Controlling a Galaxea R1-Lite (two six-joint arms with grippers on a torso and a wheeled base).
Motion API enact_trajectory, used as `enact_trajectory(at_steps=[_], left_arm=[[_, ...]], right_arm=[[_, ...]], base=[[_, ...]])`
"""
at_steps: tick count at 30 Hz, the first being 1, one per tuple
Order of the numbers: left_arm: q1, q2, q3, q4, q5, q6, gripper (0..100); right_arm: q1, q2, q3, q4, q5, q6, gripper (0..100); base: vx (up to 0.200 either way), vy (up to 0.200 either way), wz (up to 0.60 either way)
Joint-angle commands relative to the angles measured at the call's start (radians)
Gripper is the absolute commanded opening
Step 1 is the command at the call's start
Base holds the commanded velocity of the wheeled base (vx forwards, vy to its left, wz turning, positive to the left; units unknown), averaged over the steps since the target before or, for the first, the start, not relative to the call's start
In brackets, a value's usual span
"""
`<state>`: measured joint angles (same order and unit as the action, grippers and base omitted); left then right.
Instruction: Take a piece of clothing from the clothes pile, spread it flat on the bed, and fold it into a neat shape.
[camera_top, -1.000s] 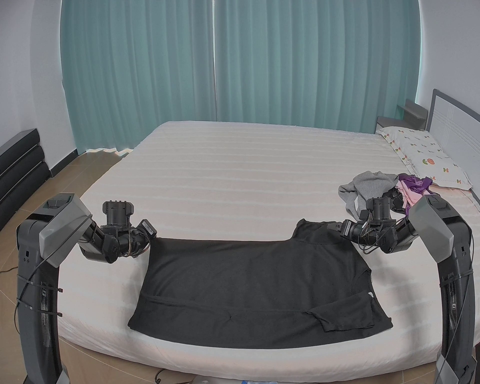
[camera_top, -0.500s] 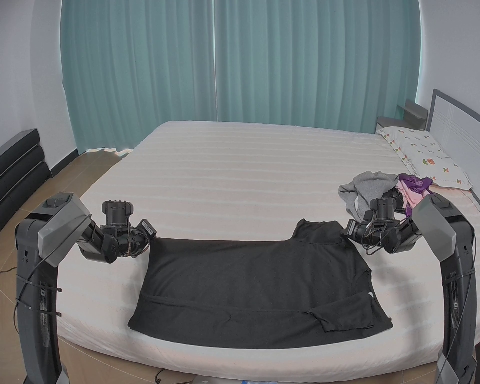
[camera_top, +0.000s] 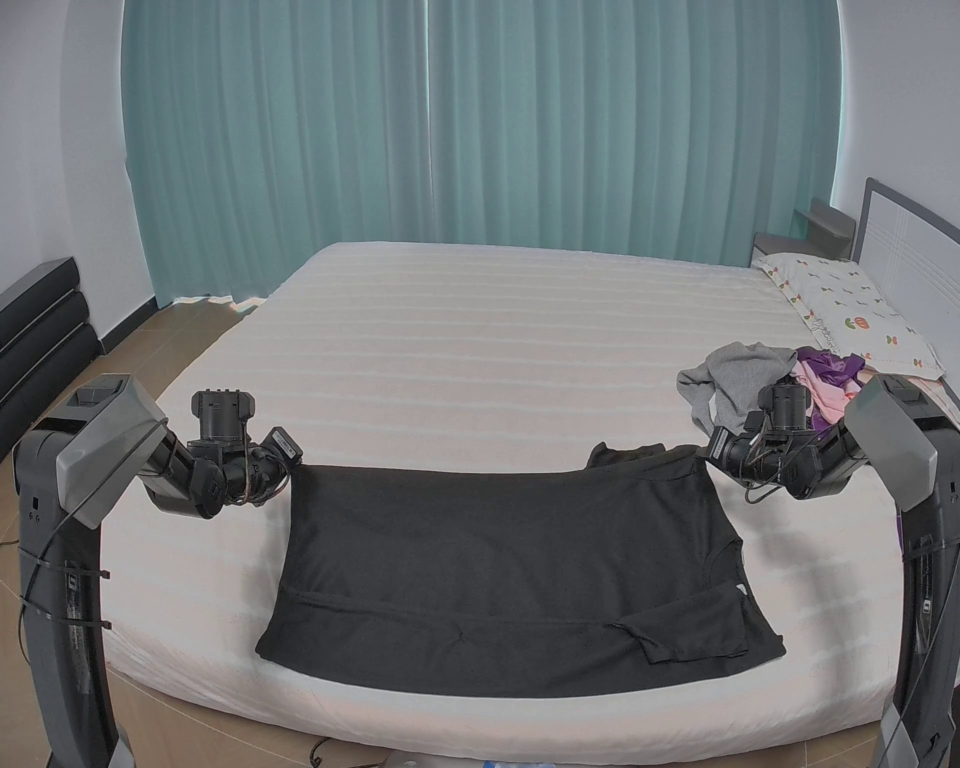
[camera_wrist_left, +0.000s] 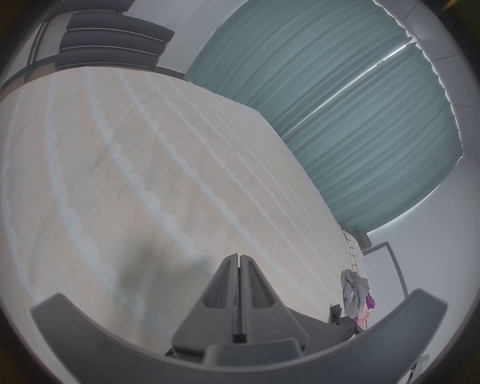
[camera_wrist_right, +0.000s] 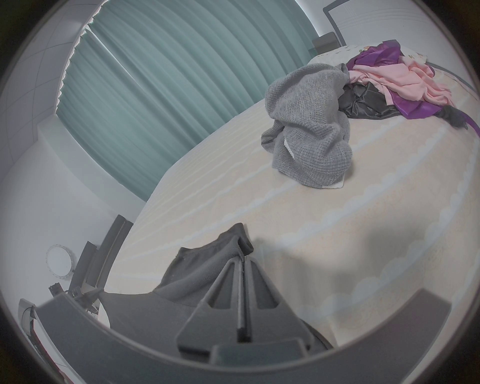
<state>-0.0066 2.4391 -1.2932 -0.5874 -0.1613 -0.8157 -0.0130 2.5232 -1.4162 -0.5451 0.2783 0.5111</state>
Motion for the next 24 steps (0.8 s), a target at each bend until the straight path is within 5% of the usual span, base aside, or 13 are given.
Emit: enact_trajectory(at_steps=[1,24], left_arm=[[0.004,-0.017,0.003,-0.002,0.000,-0.022,0],[0.004,-0.043,0.048,-0.003,-0.006,-0.020,0]], right_arm=[[-0.002,-0.037,0.020,-0.041,0.001,0.023,0],[-0.010,-0.127,0.137,-0.055,0.012,0.052,0]], base=[[0.000,0.000,0.00],[0.000,0.000,0.00]])
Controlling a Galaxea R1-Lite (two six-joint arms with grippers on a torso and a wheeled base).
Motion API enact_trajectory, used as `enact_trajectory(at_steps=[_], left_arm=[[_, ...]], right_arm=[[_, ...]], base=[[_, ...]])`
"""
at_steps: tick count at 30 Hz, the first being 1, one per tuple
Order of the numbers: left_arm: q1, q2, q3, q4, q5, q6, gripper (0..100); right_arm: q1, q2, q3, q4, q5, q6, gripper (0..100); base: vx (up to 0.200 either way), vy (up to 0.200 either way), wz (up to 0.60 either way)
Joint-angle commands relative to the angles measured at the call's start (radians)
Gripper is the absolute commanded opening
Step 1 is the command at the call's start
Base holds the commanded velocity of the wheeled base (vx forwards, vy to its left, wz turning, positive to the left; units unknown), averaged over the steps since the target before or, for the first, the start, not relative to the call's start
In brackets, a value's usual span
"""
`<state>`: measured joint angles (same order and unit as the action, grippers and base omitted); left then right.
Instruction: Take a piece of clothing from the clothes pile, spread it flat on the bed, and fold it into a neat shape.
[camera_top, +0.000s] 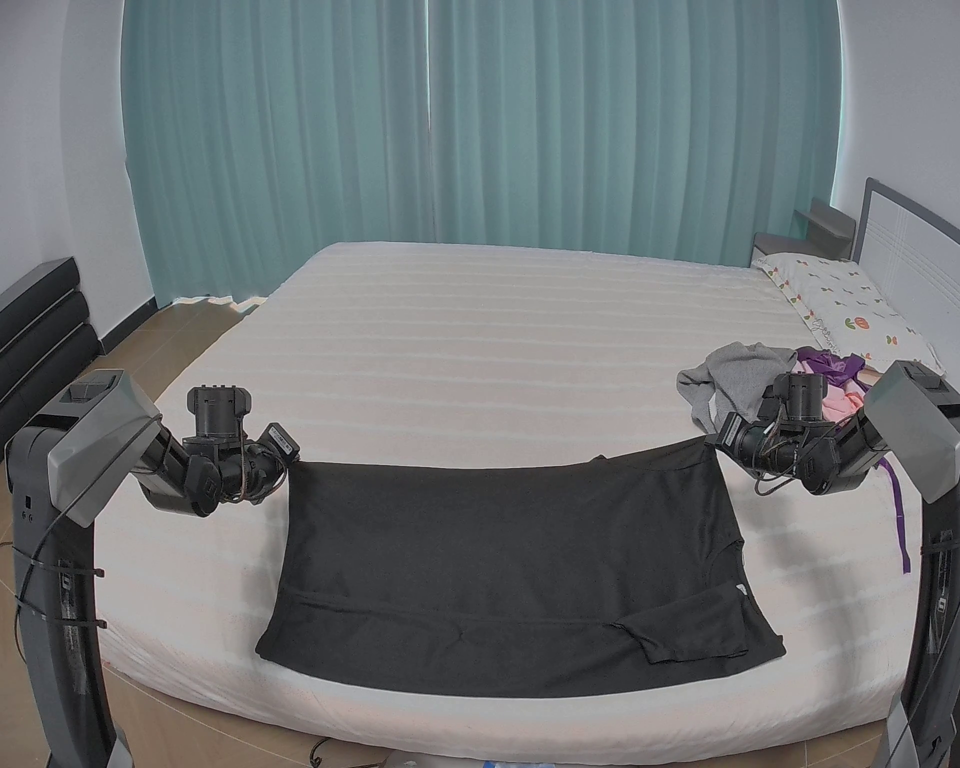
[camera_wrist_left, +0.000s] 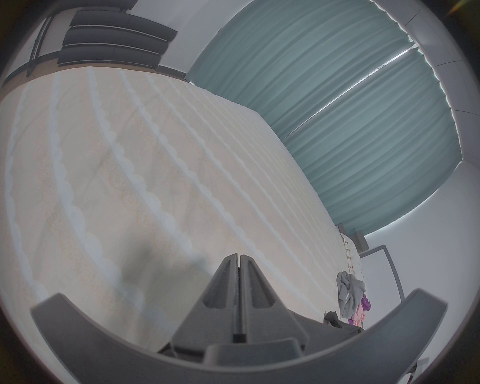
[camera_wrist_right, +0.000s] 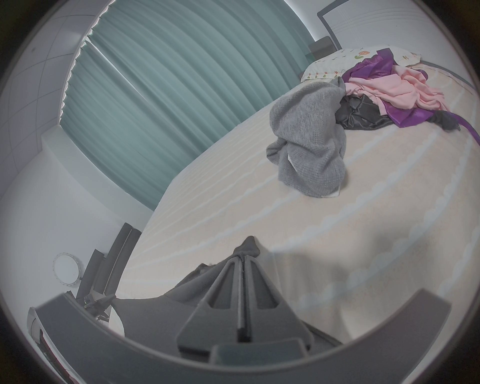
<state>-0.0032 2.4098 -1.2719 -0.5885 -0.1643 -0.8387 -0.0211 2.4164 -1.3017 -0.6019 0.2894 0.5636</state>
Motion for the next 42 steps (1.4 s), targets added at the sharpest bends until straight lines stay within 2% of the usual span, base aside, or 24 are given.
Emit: enact_trajectory(at_steps=[1,5,9,18,23,36,42], left_arm=[[0.000,-0.020,0.032,-0.002,-0.006,0.004,0],[0.000,-0.043,0.052,-0.002,-0.008,0.003,0],[0.002,-0.083,0.100,-0.002,-0.009,0.003,0],[-0.003,-0.124,0.197,-0.013,-0.008,0.013,0],[-0.003,-0.169,0.287,-0.093,-0.009,0.015,0],[-0.001,-0.241,0.496,-0.162,-0.009,0.069,0],[-0.008,-0.248,0.589,-0.169,-0.008,0.115,0]], right_arm=[[-0.002,-0.022,0.032,0.002,0.002,-0.001,0],[-0.003,-0.045,0.068,0.002,0.005,-0.004,0],[-0.017,-0.099,0.156,0.008,0.077,-0.008,0],[-0.053,-0.164,0.243,0.010,0.090,-0.041,0],[-0.073,-0.220,0.317,0.007,0.126,-0.056,0],[-0.080,-0.272,0.506,0.001,0.134,-0.160,0],[-0.096,-0.289,0.627,0.001,0.132,-0.269,0]], base=[[0.000,0.000,0.00],[0.000,0.000,0.00],[0.000,0.000,0.00],[0.000,0.000,0.00],[0.000,0.000,0.00],[0.000,0.000,0.00],[0.000,0.000,0.00]])
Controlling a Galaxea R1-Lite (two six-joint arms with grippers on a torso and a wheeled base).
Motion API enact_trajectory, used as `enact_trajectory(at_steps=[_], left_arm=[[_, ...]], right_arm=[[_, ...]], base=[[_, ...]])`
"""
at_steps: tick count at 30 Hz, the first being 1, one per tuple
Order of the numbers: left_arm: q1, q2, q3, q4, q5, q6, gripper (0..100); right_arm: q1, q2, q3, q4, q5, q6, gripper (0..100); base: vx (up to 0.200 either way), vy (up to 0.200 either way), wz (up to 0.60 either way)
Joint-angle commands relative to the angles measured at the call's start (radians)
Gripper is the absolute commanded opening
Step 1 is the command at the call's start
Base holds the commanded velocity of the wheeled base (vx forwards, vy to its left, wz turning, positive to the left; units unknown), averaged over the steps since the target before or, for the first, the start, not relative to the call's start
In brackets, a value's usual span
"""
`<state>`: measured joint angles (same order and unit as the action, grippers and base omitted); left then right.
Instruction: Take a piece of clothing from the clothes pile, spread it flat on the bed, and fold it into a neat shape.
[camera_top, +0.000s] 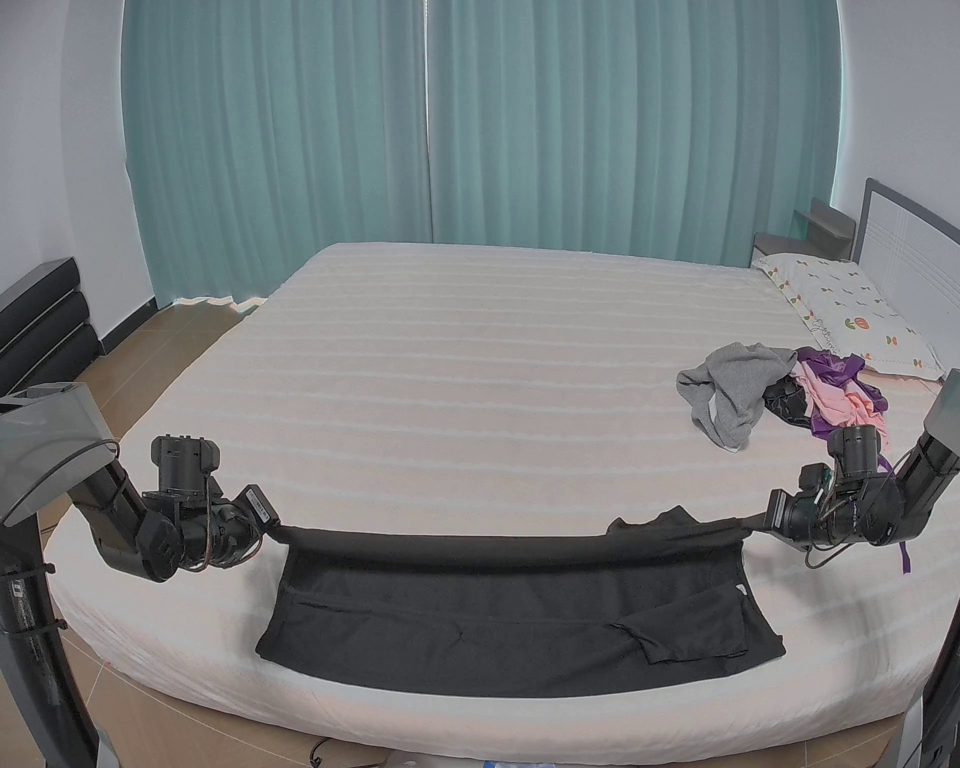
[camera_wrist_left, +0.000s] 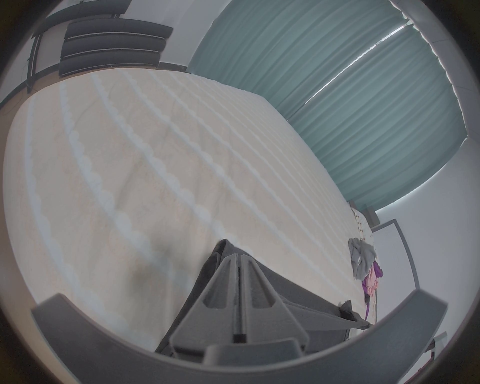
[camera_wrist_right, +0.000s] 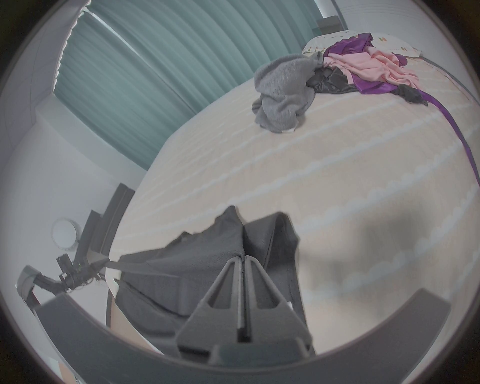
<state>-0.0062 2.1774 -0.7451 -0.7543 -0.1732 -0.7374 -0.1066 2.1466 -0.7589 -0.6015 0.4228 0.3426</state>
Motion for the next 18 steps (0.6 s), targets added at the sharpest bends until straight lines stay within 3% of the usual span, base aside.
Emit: enact_trajectory(at_steps=[1,5,18], left_arm=[[-0.005,-0.016,0.066,-0.004,0.001,0.013,0],[-0.006,-0.004,0.102,-0.004,0.000,0.010,0],[-0.009,0.025,0.128,-0.002,0.000,0.012,0]], right_arm=[[-0.010,-0.019,0.087,0.000,-0.001,-0.051,0],[-0.015,-0.005,0.142,0.000,-0.001,-0.112,0],[-0.018,0.059,0.168,0.000,-0.006,-0.126,0]], base=[[0.000,0.000,0.00],[0.000,0.000,0.00],[0.000,0.000,0.00]])
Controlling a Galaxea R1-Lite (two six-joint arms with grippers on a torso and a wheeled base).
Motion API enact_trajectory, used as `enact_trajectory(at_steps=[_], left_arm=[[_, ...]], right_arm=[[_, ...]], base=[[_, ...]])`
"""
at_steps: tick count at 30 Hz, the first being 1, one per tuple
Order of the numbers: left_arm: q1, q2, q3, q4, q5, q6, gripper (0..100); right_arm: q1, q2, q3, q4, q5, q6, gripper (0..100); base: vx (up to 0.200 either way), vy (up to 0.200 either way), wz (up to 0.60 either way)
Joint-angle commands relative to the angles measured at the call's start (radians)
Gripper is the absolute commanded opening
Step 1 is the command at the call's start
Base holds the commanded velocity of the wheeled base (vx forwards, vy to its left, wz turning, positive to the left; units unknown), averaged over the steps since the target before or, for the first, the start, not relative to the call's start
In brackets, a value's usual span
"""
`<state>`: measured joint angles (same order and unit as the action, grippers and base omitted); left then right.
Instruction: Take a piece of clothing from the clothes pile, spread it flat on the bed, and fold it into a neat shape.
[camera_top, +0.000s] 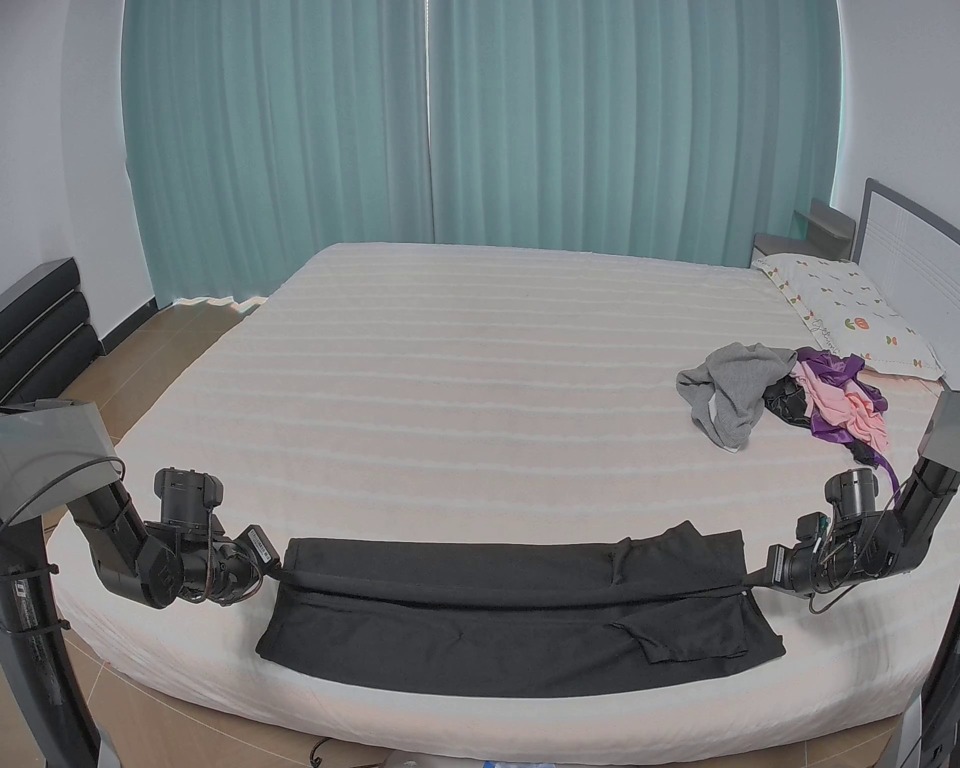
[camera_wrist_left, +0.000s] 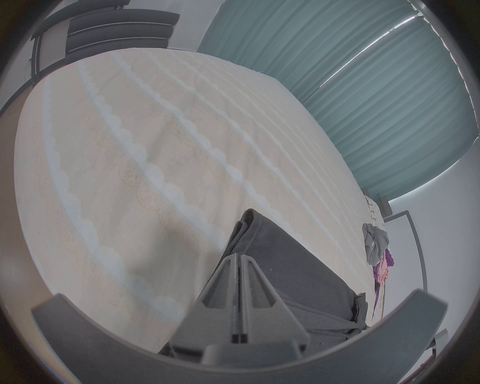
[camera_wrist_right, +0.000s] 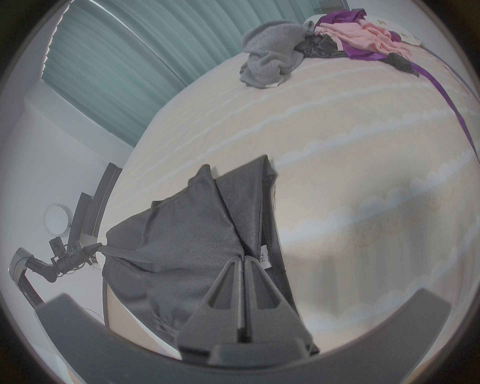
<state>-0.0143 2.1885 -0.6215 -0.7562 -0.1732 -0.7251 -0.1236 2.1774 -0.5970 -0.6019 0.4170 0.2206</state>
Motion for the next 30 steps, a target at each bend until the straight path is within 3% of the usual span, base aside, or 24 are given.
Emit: enact_trajectory(at_steps=[1,2,11,17,30], left_arm=[[-0.007,0.016,0.006,0.000,0.000,0.000,100],[-0.010,0.016,0.006,0.000,0.000,-0.002,100],[0.000,0.000,-0.009,0.001,0.000,-0.008,100],[0.019,-0.004,-0.106,0.012,0.003,-0.031,100],[-0.015,0.139,-0.221,0.003,0.012,-0.034,100]], right_arm=[[0.001,0.036,0.005,0.001,0.000,-0.012,0],[0.001,0.039,0.003,-0.001,0.002,-0.015,100],[-0.014,-0.005,-0.040,-0.006,0.009,0.019,100],[-0.021,0.012,-0.113,-0.007,0.002,0.149,100],[-0.013,0.120,-0.162,-0.050,0.002,0.224,100]], base=[[0.000,0.000,0.00],[0.000,0.000,0.00],[0.000,0.000,0.00],[0.000,0.000,0.00],[0.000,0.000,0.00]])
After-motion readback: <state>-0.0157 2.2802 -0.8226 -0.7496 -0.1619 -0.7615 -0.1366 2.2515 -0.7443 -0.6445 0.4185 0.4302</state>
